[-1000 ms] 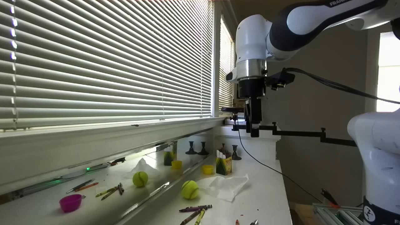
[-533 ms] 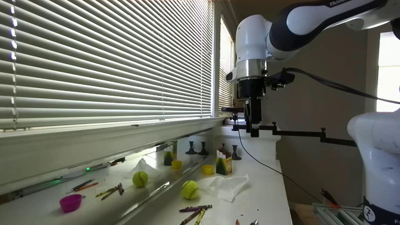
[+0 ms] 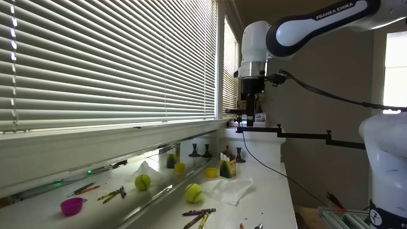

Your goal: Pull up the window blinds

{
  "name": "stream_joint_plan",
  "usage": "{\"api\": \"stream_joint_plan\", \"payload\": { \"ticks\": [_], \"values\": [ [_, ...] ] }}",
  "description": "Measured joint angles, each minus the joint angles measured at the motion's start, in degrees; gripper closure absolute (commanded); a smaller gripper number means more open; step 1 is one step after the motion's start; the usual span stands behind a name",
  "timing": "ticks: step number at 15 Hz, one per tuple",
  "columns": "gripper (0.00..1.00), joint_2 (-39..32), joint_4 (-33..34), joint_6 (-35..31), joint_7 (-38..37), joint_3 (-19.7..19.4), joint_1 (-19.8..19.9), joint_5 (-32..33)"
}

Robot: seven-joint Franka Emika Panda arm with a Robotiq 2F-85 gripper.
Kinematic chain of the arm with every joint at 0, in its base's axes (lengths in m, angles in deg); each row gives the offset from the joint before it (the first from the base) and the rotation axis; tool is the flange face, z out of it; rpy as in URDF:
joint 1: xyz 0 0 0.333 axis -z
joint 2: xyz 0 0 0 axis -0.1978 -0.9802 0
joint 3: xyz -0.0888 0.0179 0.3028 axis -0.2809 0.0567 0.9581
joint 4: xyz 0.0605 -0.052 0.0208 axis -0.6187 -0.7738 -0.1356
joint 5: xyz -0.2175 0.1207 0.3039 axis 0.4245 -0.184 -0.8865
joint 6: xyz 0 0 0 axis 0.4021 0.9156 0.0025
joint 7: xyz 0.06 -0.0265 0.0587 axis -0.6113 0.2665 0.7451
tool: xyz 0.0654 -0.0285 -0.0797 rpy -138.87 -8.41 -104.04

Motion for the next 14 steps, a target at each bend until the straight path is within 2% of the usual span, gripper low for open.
{"api": "stream_joint_plan", "payload": {
  "ticks": [8,14],
  "values": [
    [0.0,0.24,7.84,-7.86,-3.52,-2.14,8.56,13.64],
    [0.0,-0.01,14.18,-20.24,-5.19,-3.72,12.3,19.45]
  ]
}}
